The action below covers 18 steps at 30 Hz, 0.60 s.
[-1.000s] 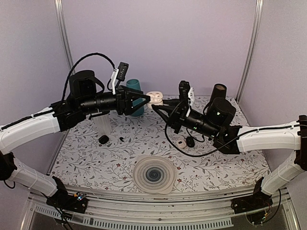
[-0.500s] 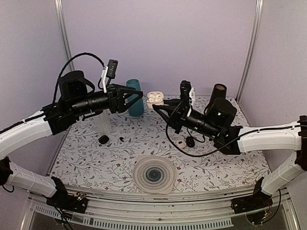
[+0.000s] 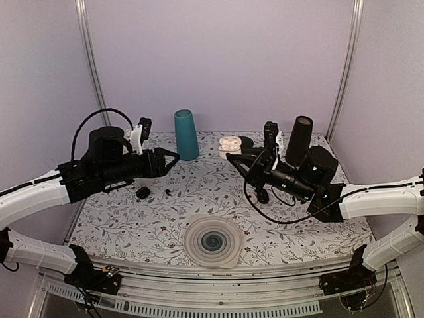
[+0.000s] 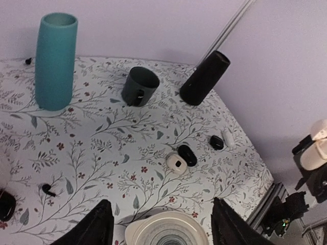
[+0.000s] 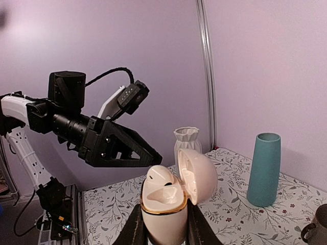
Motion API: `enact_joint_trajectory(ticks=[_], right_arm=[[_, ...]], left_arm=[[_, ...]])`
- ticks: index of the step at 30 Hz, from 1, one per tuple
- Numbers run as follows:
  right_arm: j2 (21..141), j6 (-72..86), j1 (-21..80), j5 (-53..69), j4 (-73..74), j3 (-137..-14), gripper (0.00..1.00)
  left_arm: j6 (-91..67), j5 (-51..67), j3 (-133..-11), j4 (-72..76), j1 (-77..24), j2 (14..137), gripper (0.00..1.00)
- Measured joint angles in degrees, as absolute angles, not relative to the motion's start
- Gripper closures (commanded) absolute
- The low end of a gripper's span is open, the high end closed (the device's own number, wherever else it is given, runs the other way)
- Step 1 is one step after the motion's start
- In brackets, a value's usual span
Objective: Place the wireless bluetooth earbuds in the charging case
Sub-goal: Pick up the right earbud from the center of the board.
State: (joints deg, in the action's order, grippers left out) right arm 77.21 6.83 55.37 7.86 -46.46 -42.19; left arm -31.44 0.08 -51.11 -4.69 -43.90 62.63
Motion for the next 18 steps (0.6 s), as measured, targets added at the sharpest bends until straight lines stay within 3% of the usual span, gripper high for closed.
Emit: enact_joint_trajectory(ticks=[8, 18], right_arm=[[75.7, 8.2, 54.8, 7.7, -46.3, -39.5, 0.92], [73.4, 9.3, 54.7, 7.8, -46.6, -36.1, 0.92]], left_arm=[[-44.9, -8.6, -43.6, -14.5, -43.8, 62.3, 0.49], [-67.5, -14.0, -40.5, -23.1, -45.3, 67.0, 0.52]])
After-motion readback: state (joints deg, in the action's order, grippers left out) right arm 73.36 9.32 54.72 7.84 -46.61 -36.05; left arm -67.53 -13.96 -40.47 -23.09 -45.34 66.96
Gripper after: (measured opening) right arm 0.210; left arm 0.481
